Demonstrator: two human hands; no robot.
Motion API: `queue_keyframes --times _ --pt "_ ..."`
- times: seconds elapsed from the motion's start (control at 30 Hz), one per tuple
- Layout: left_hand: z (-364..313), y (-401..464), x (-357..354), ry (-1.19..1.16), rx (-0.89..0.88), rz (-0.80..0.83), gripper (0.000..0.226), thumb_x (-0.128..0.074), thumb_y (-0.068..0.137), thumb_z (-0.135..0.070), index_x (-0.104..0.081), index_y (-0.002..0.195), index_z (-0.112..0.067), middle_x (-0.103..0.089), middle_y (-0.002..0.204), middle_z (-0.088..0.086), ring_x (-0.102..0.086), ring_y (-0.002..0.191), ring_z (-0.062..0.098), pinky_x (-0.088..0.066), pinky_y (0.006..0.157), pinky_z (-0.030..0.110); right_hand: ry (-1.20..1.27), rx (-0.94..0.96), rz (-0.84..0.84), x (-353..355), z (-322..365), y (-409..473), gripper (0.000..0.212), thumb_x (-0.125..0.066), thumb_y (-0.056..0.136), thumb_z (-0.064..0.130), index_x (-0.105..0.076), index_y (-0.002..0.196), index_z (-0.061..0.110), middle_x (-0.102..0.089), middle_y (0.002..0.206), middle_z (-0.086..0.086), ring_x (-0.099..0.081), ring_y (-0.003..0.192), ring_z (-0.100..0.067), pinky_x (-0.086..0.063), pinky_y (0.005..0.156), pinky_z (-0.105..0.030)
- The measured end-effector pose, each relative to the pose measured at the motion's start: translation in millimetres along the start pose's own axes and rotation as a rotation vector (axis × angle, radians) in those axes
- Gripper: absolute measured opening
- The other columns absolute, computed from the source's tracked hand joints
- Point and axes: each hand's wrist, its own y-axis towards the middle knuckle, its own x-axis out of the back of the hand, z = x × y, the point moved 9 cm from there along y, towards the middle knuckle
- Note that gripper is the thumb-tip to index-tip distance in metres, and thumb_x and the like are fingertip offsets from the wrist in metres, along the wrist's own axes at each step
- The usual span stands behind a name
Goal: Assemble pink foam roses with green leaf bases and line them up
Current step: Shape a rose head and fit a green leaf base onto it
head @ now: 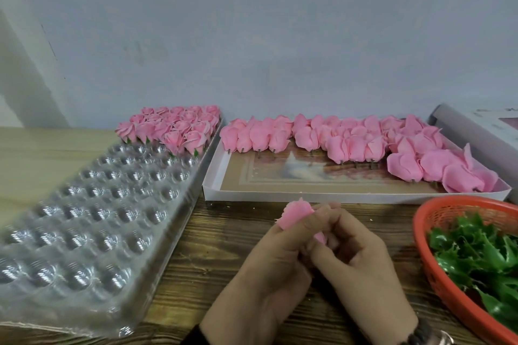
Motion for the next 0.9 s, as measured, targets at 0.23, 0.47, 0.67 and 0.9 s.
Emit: queue_keyframes --times 0.23,0.47,0.67,0.9 --pt "-2 3 4 -0.031 -0.063 -0.100 0.028 -0.082 0.056 -0.020 -0.072 0.080 -0.008 -0.066 0.089 0.014 -0.065 0.079 0.020 -0.054 0.082 0.032 0.032 -0.084 0.111 -7 -7 3 0.030 -0.067 0.077 0.003 -0.070 0.093 0.028 -0.066 0.070 -0.002 -0.060 0.067 -0.013 -0.052 0.067 -0.023" --pt "-2 2 7 -0.017 -0.152 -0.140 0.017 -0.072 0.070 -0.017 -0.069 0.085 -0.011 -0.063 0.080 0.010 -0.061 0.068 0.018 -0.054 0.064 0.027 -0.349 -0.006 -0.029 1 -4 4 0.035 -0.073 0.066 0.010 -0.051 0.087 0.027 -0.062 0.076 0.014 -0.055 0.062 -0.002 -0.042 0.062 -0.014" --pt "-9 2 7 0.050 -0.141 -0.053 0.048 -0.084 0.059 -0.034 -0.068 0.094 -0.005 -0.069 0.092 0.010 -0.065 0.073 0.019 -0.052 0.066 0.033 -0.124 -0.093 0.045 -4 -9 8 0.015 -0.073 0.070 0.006 -0.063 0.081 0.010 -0.060 0.063 -0.013 -0.051 0.055 -0.013 -0.044 0.054 -0.023" --pt "-13 1 14 0.147 -0.116 -0.068 0.052 -0.084 0.056 -0.041 -0.073 0.096 -0.010 -0.066 0.087 0.012 -0.060 0.074 0.023 -0.051 0.058 0.030 0.072 -0.181 0.151 -16 -17 5 0.031 -0.070 0.071 -0.002 -0.058 0.099 0.007 -0.063 0.076 -0.011 -0.053 0.059 -0.011 -0.045 0.053 -0.018"
